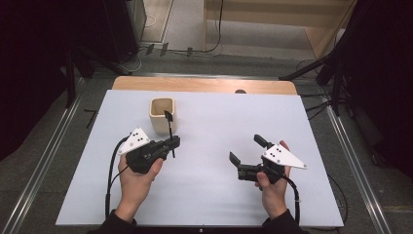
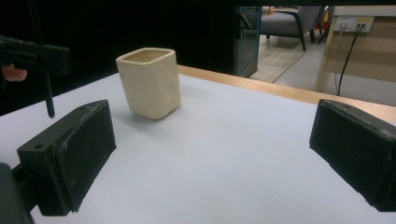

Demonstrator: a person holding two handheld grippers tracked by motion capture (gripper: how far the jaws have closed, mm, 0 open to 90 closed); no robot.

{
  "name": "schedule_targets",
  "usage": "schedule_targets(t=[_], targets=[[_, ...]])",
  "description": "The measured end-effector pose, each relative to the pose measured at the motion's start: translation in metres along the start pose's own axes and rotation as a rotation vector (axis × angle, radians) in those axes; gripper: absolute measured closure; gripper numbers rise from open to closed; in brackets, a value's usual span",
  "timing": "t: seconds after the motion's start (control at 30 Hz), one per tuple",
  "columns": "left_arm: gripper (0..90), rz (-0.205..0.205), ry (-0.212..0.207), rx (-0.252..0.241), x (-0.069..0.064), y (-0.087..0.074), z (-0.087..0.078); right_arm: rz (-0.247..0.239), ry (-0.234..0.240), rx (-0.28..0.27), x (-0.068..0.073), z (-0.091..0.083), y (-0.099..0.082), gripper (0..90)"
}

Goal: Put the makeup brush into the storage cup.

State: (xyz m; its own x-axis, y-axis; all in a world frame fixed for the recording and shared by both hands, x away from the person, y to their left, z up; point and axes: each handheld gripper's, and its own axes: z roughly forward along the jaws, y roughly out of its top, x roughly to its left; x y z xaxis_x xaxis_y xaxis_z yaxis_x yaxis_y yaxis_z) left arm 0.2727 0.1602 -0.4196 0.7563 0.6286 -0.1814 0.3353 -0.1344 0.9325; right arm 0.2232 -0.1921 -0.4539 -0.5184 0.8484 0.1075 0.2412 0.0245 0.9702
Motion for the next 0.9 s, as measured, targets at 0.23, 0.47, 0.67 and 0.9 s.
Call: schedule_targets(t=[0.23,0.47,0.67,0.9], targets=[[86.6,0.0,0.013,-0.006,0.005,0.002,-0.003,-0.013,-0.048,0.008,-0.013,-0.016,-0.013,0.7],[86.7,-0.004,0.022,-0.013,0.007,0.003,-0.002,-0.018,-0.079,-0.003,-0.028,-0.037,-0.022,0.7],[86.6,-0.004,0.038,-0.015,0.012,0.005,-0.001,-0.016,-0.094,-0.019,-0.041,-0.055,-0.025,0.7],[86.6,-0.009,0.058,-0.025,0.022,0.011,-0.002,-0.004,-0.127,-0.028,-0.058,-0.072,-0.032,1.2]])
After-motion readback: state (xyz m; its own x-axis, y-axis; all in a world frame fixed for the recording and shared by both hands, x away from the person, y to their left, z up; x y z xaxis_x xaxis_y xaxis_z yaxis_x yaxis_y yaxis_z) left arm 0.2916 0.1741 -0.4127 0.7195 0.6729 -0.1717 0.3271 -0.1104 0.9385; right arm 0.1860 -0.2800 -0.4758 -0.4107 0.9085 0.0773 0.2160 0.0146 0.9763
